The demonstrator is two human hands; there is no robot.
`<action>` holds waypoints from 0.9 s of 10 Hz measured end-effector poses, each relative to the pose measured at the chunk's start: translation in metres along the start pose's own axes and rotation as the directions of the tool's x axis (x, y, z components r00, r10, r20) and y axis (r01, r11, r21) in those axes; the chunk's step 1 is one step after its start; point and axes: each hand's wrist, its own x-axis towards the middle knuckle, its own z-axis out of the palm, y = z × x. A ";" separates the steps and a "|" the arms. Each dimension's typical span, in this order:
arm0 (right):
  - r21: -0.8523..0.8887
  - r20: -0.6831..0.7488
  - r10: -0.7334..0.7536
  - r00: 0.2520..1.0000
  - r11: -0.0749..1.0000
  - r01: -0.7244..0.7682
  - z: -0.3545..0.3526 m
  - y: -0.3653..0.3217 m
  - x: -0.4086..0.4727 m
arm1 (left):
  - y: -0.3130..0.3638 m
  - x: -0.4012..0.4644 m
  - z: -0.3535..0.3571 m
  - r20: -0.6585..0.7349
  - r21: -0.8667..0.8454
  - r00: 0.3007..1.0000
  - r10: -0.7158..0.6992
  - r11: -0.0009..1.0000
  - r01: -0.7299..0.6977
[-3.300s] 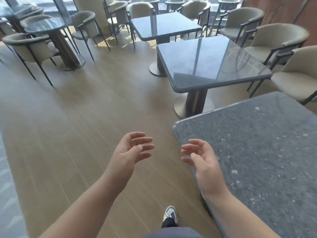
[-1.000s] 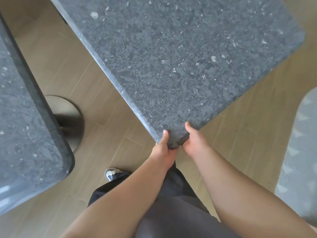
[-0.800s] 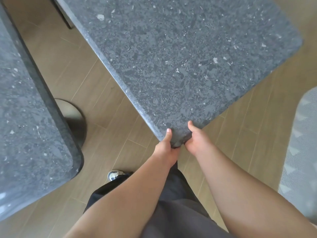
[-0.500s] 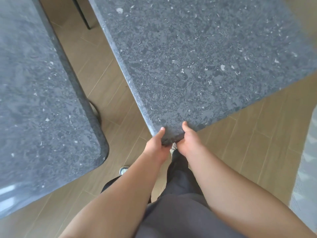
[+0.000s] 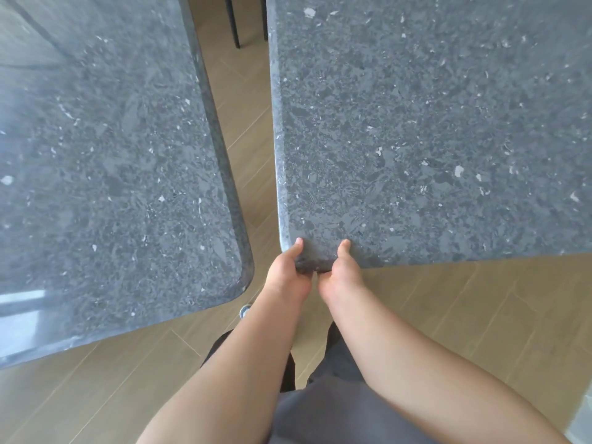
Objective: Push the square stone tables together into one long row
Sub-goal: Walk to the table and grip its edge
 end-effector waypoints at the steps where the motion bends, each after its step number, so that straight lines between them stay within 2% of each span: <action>1: -0.059 0.002 0.020 1.000 0.998 -0.020 0.000 0.003 -0.001 | 0.004 -0.001 0.000 -0.025 0.013 0.999 0.022 1.000 -0.022; 3: -0.056 0.055 0.187 0.981 0.981 -0.184 -0.010 -0.023 -0.013 | -0.003 0.000 -0.001 -0.065 0.070 0.991 0.115 0.991 -0.111; 4: -0.143 0.102 0.269 0.958 0.957 -0.253 -0.017 -0.043 -0.018 | -0.006 0.000 -0.004 -0.074 0.108 0.983 0.166 0.982 -0.157; 5: -0.301 0.072 0.339 0.938 0.904 -0.303 -0.026 -0.066 -0.022 | -0.011 -0.004 -0.005 -0.122 0.194 0.974 0.190 0.967 -0.164; 6: -0.416 0.068 0.405 0.912 0.842 -0.343 -0.035 -0.093 -0.027 | -0.019 -0.010 0.005 -0.240 0.293 0.934 0.264 0.937 -0.190; 7: -0.503 0.079 0.459 0.885 0.785 -0.363 -0.040 -0.128 -0.035 | -0.030 -0.030 0.025 -0.352 0.257 0.893 0.282 0.946 -0.198; 8: -0.606 0.113 0.485 0.867 0.725 -0.327 -0.044 -0.169 -0.042 | -0.046 -0.046 0.039 -0.334 0.342 0.868 0.367 0.905 -0.252; 9: -0.674 0.185 0.424 0.886 0.711 -0.200 -0.046 -0.212 -0.049 | -0.068 -0.065 0.056 -0.333 0.235 0.857 0.393 0.915 -0.329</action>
